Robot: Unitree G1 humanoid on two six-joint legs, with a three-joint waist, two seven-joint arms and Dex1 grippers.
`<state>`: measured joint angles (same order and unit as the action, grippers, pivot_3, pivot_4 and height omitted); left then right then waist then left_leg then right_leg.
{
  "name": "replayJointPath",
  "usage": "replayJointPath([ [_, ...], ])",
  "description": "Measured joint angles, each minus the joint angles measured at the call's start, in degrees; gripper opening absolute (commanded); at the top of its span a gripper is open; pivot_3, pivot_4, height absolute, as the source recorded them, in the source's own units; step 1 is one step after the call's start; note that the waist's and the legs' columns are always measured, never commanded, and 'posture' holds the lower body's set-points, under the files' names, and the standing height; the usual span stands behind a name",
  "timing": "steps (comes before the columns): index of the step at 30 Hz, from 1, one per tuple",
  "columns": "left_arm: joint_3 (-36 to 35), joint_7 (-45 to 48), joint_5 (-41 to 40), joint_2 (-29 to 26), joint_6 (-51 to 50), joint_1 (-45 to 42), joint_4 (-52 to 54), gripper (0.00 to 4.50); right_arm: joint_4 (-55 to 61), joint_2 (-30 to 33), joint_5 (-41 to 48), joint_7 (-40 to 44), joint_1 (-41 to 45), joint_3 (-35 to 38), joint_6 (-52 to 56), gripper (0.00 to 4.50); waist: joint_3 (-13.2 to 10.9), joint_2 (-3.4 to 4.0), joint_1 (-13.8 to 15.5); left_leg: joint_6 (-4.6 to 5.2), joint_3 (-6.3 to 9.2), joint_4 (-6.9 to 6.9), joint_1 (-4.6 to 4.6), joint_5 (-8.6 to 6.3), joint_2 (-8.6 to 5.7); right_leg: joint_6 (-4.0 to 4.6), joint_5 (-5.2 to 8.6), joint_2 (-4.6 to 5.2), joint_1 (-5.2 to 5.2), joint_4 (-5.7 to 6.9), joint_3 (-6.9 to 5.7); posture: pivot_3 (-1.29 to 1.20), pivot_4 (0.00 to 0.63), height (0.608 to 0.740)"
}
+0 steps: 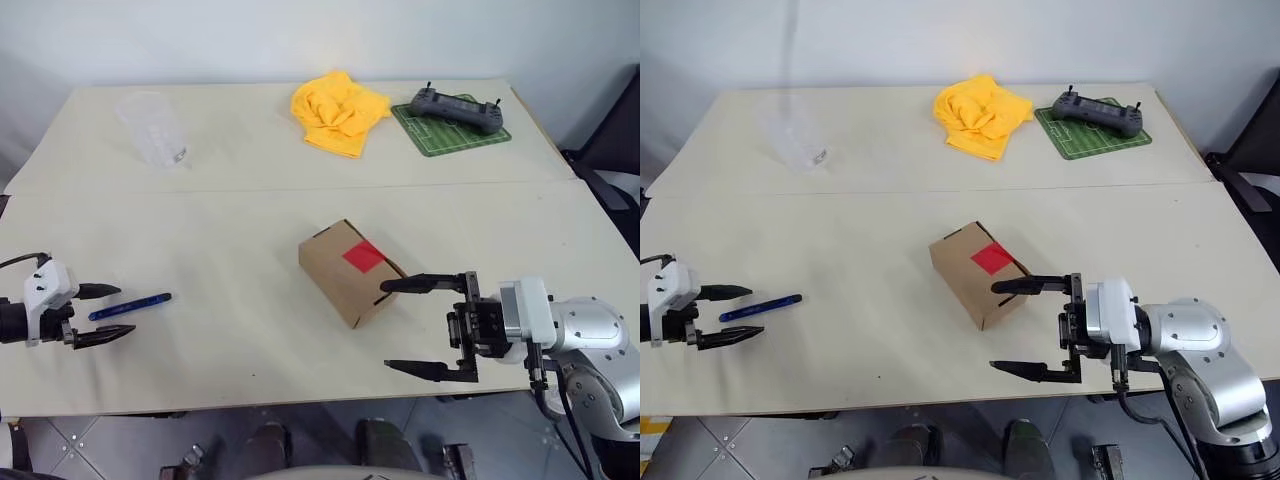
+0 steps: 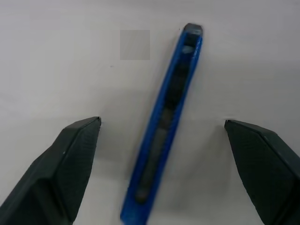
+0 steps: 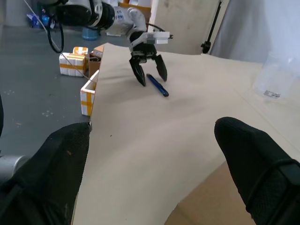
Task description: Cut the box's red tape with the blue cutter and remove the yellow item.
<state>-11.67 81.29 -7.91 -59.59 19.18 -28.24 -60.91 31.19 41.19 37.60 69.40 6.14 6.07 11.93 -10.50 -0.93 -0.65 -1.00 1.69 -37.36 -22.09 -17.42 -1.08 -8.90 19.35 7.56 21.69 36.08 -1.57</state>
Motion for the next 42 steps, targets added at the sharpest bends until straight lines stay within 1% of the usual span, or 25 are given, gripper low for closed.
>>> replayJointPath([
  [5,2.98,-0.22,2.8,0.02,1.56,-5.02,-5.07,4.5,0.29,0.62,0.14,-1.11,-0.87,0.02,1.06,4.46,0.0,0.01,0.53,0.0,-0.07,-0.09,0.05,0.01,0.02,-0.01,-0.01,0.01,-0.01,0.14,-0.01,0.0,0.15,0.74],
  [8,4.04,0.12,3.74,0.01,1.65,-6.13,-6.07,3.9,0.42,0.91,0.24,-1.58,-1.4,0.03,1.75,4.5,0.01,0.02,0.54,0.01,-0.13,-0.1,0.14,0.0,0.02,-0.01,0.0,0.04,-0.02,0.29,0.01,0.0,0.15,0.74],
  [12,5.4,-0.28,4.95,-0.13,1.41,-7.82,-7.5,2.78,1.54,1.34,0.9,-2.44,-2.48,0.28,2.54,4.5,0.01,0.02,0.55,0.05,-0.3,-0.08,0.29,-0.02,0.02,-0.01,0.0,0.11,-0.06,0.33,0.04,0.0,0.15,0.74],
  [15,6.11,-0.47,5.61,-0.17,1.42,-8.05,-7.62,1.94,2.55,1.46,1.57,-3.23,-2.82,0.92,3.31,4.5,0.02,0.03,0.55,0.12,-0.63,0.09,0.7,-0.06,0.02,-0.01,0.0,0.23,-0.21,0.35,0.07,0.0,0.15,0.74],
  [20,6.28,-0.48,5.76,-0.02,1.31,-8.06,-7.49,1.94,4.06,2.23,2.7,-4.53,-3.39,1.16,4.63,4.5,0.04,0.07,0.55,0.3,-0.75,0.09,0.81,-0.17,0.09,-0.01,0.0,0.24,-0.21,0.4,0.08,0.0,0.15,0.74],
  [23,6.3,-0.46,5.76,0.1,1.35,-7.72,-7.28,1.37,4.73,2.29,3.33,-5.09,-3.39,1.16,4.94,4.5,0.05,0.08,0.56,0.3,-0.76,0.07,0.82,-0.17,0.1,-0.01,0.0,0.26,-0.21,0.4,0.09,0.0,0.15,0.74],
  [26,6.28,-0.41,5.73,0.29,1.46,-7.27,-6.79,0.55,4.73,2.44,3.53,-5.54,-3.38,1.16,5.55,4.5,0.08,0.14,0.56,0.36,-0.76,0.07,0.85,-0.2,0.1,-0.01,0.0,0.28,-0.21,0.39,0.1,0.0,0.15,0.74],
  [31,5.93,-0.43,5.46,1.08,1.46,-6.52,-4.84,0.55,4.74,2.51,3.96,-5.91,-3.39,1.16,5.67,4.5,0.22,0.38,0.56,0.36,-0.76,0.08,0.87,-0.21,0.1,-0.01,0.0,0.3,-0.21,0.38,0.13,0.0,0.15,0.74],
  [35,5.31,0.61,3.76,2.4,1.04,-5.1,-1.78,0.55,4.72,2.51,3.95,-5.9,-3.38,1.15,5.65,4.5,0.22,0.39,0.93,0.36,-0.76,0.05,0.85,-0.21,0.06,-0.01,0.0,0.36,-0.21,0.36,0.11,0.0,0.15,0.74],
  [39,5.01,3.48,0.91,5.02,-1.47,-2.42,5.82,0.55,4.69,2.51,3.89,-5.88,-3.44,1.14,5.58,4.5,0.22,0.38,1.67,0.35,-0.74,-0.02,0.81,-0.21,0.08,-0.03,-0.01,0.41,-0.21,0.31,0.11,0.0,0.15,0.74],
  [42,4.7,3.88,-1.04,5.17,-5.52,1.69,13.39,0.55,4.67,2.51,3.82,-5.89,-3.71,1.1,5.52,4.5,0.22,0.37,1.7,0.33,-0.68,0.02,0.81,-0.22,0.18,-0.03,-0.01,0.41,-0.2,0.22,0.14,0.0,0.15,0.74],
])
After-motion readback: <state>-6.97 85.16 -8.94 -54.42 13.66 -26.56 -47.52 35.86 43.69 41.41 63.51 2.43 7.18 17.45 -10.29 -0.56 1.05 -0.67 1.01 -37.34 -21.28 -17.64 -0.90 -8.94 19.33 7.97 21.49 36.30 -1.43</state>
